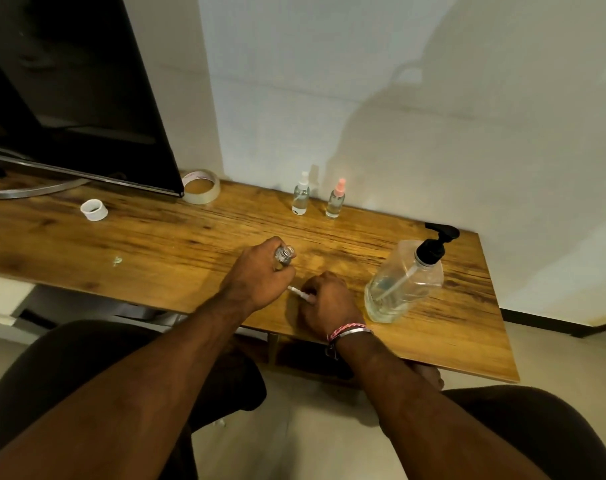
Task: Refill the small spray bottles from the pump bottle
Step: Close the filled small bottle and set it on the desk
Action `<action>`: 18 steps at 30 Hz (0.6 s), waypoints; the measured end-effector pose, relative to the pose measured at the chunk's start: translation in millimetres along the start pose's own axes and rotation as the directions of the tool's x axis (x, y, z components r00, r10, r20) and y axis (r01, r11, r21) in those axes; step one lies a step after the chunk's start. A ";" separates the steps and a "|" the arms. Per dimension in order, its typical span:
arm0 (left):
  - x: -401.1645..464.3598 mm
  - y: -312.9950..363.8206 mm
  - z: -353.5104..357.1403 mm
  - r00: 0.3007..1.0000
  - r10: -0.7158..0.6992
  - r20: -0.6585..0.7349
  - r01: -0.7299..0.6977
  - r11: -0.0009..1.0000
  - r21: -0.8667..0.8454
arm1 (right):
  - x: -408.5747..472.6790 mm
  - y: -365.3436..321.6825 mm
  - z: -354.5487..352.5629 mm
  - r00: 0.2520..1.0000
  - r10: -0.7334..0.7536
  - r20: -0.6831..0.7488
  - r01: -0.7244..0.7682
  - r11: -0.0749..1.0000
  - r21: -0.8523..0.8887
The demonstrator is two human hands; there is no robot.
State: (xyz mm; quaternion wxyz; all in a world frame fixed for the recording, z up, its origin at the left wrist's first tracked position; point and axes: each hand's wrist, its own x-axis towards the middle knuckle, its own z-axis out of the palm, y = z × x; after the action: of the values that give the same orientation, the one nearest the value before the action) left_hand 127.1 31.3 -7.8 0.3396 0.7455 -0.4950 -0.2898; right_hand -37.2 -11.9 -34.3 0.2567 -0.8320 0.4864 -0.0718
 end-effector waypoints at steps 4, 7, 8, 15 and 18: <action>2.3 -3.9 2.8 1.000 0.018 -0.025 -0.018 1.000 0.010 | 1.2 -3.5 -11.9 0.988 0.083 -0.128 -0.073 0.994 0.076; 2.5 -1.6 5.5 0.997 0.032 -0.069 -0.030 0.999 0.029 | -1.7 -5.2 -25.8 0.967 0.101 -0.233 -0.080 0.992 0.101; 2.6 -0.2 6.3 0.995 0.036 -0.094 -0.033 0.999 0.028 | -3.6 -5.6 -30.9 0.957 0.113 -0.268 -0.085 0.990 0.114; 0.9 4.9 14.3 0.991 0.027 -0.129 -0.023 0.999 0.035 | -21.1 -8.5 -69.1 0.902 0.088 -0.423 -0.016 0.985 0.170; 0.1 4.0 18.1 0.993 0.031 -0.117 -0.027 0.999 0.042 | -30.8 -10.1 -79.9 0.909 0.020 -0.417 0.044 0.989 0.144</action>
State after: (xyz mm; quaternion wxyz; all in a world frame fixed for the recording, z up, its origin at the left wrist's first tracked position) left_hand 111.1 26.0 -15.5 0.3572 0.7607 -0.4906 -0.2304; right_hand -74.8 -10.4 43.3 0.2083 -0.7789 0.5180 -0.2856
